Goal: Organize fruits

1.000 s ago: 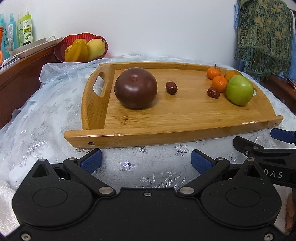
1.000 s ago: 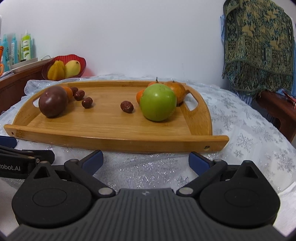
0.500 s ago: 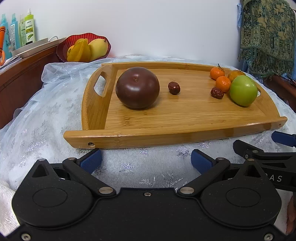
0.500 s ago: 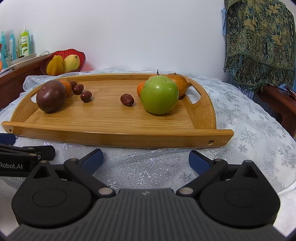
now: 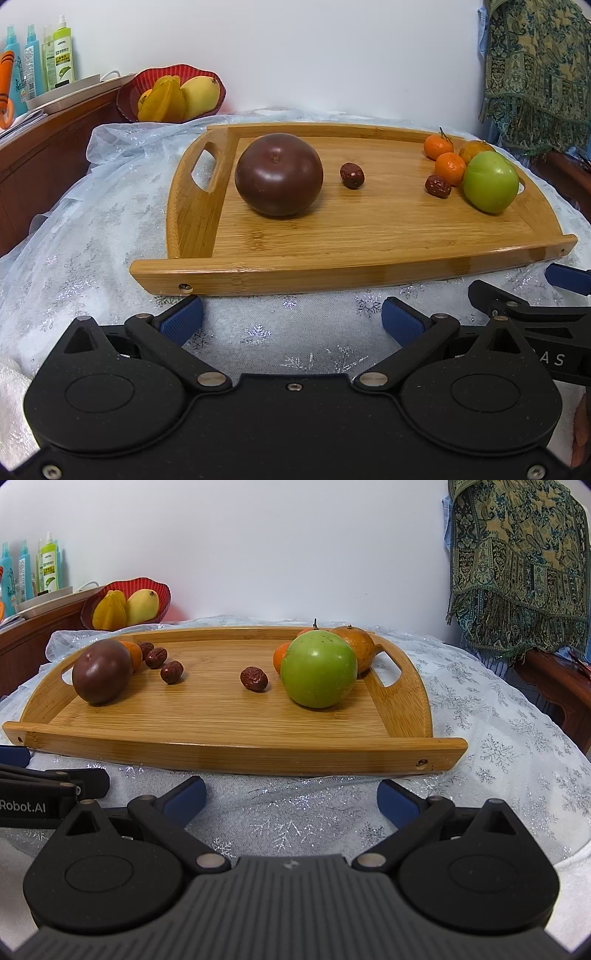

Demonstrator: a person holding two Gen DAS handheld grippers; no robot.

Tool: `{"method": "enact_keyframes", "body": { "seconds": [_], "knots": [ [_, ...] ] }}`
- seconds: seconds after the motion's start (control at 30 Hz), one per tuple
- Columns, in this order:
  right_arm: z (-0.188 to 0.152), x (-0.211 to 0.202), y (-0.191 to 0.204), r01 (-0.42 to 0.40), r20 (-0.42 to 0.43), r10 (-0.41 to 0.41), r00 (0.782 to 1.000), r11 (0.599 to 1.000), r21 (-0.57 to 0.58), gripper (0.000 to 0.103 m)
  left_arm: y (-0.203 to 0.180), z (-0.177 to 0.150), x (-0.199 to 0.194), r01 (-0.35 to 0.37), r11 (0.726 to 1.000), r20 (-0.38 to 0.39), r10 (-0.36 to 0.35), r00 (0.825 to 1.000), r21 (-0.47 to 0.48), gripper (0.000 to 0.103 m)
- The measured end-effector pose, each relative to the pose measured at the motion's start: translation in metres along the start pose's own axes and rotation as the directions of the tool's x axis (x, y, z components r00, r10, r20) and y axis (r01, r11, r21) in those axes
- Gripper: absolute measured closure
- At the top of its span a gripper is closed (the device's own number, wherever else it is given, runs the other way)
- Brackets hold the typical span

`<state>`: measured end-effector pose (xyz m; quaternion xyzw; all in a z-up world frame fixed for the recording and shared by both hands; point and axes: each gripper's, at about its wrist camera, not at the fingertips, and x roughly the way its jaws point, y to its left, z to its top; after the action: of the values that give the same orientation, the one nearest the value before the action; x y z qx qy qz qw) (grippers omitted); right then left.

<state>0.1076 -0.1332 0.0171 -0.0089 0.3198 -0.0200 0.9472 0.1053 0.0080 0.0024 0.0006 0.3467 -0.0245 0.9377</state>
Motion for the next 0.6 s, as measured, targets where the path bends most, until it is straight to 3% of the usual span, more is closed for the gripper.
{"method": "enact_keyframes", "body": {
  "seconds": [0.6],
  "knots": [
    [-0.0002,-0.0002,0.0000,0.000,0.001,0.000,1.000,1.000,0.000,0.000,0.0002,-0.0001,0.0004,0.001,1.000,-0.001,-0.001,1.000,0.004,0.000]
  ]
}}
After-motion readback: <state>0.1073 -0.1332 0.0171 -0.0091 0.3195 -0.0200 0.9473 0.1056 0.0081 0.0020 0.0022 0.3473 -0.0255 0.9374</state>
